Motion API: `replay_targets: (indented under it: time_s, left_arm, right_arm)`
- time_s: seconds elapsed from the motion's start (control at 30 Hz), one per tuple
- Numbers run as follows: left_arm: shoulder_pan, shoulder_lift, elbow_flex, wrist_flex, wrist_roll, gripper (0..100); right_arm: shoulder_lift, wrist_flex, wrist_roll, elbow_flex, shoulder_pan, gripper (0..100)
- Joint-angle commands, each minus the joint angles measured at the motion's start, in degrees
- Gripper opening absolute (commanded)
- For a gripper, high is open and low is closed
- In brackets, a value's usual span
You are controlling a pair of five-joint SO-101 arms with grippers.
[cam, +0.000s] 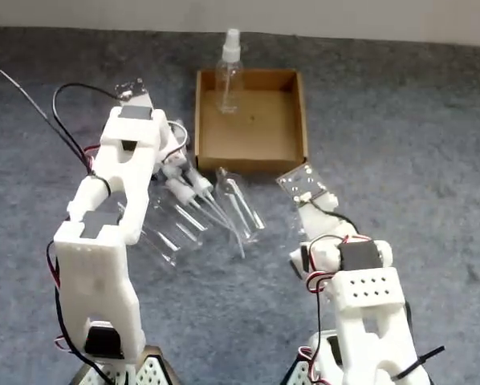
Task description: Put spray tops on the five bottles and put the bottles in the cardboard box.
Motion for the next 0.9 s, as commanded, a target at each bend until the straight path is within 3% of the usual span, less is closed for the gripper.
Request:
replay_targets:
  time_s: [0.0, 0.33, 0.87]
  left_arm:
    - [-0.66, -0.92, -0.4, -0.18, 0.35, 13]
    - [-1.63, -1.45, -1.89, -0.26, -3.34, 8]
    - [-1.89, -1.54, -26.86, 2.46, -17.85, 3]
  right_arm:
    - [-1.63, 0.48, -0.62, -0.48, -0.48, 0.4]
    - [-1.63, 0.75, -0.62, -0.48, -0.48, 0.4]
    - [-1.63, 0.84, -0.62, -0.4, -0.48, 0.4]
